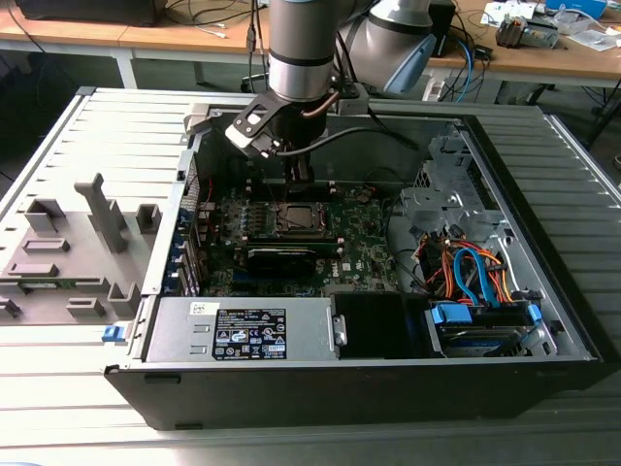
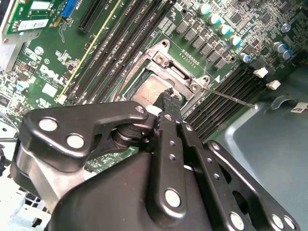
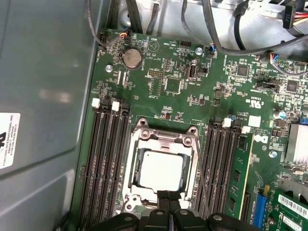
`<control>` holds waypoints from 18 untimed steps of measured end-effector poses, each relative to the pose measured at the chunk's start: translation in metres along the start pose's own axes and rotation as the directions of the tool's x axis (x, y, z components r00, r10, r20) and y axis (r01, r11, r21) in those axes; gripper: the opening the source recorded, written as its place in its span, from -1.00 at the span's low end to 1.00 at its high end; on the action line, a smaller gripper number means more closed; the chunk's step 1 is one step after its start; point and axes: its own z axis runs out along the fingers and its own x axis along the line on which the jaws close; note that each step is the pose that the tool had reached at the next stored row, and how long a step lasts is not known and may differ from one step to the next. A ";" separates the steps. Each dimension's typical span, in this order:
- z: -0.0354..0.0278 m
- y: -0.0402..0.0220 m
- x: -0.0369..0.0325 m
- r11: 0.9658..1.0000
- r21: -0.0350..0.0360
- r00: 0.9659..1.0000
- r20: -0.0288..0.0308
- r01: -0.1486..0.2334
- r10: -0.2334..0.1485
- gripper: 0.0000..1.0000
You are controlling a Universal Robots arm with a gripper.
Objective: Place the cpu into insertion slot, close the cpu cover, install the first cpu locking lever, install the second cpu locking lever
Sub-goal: 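Install the first cpu locking lever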
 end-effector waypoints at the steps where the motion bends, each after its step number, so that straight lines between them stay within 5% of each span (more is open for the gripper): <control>1: 0.0000 0.0000 0.0000 1.000 0.000 1.000 0.000 0.004 -0.004 -0.79; 18: 0.0000 0.0000 0.0000 0.995 -0.004 0.995 0.002 0.104 -0.104 -0.79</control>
